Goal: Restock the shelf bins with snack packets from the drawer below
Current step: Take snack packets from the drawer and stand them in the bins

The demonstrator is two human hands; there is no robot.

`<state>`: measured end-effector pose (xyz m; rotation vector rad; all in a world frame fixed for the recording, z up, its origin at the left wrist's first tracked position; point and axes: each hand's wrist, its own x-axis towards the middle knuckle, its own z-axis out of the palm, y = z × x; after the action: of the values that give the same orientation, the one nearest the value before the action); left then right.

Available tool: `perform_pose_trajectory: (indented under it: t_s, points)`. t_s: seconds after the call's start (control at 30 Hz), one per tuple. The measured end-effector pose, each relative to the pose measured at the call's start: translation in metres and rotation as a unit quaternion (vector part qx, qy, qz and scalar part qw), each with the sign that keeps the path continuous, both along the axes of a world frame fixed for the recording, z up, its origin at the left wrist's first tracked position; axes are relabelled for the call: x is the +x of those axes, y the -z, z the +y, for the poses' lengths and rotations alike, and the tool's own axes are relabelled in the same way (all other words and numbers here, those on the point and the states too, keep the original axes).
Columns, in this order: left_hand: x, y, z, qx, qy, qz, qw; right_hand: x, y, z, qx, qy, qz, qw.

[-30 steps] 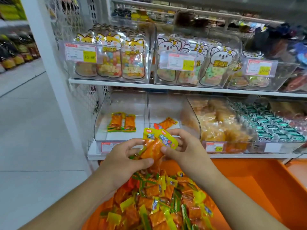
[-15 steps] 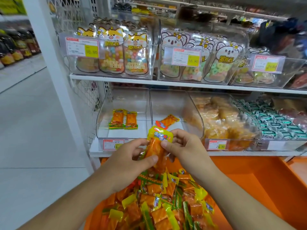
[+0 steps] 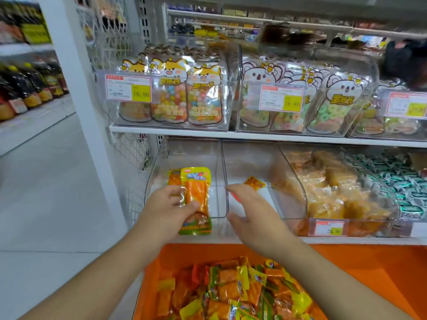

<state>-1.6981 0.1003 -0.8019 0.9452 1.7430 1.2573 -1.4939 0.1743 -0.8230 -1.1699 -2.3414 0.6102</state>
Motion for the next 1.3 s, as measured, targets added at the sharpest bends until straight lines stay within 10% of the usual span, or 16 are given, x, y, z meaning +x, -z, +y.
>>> perform_pose_trajectory:
  t_s: [0.53, 0.7, 1.3]
  points:
    - [-0.028, 0.085, 0.184, -0.112, 0.049, 0.178, 0.976, 0.006, 0.017, 0.020, 0.075, -0.056, -0.051, 0.994]
    - [-0.033, 0.090, 0.190, -0.107, 0.104, 0.376, 0.914, 0.004, 0.018, 0.019, 0.094, -0.060, -0.071, 0.991]
    - [-0.054, 0.092, 0.174, -0.140, 0.252, 0.528, 0.799, 0.009, 0.014, 0.017, 0.107, -0.062, -0.099, 0.987]
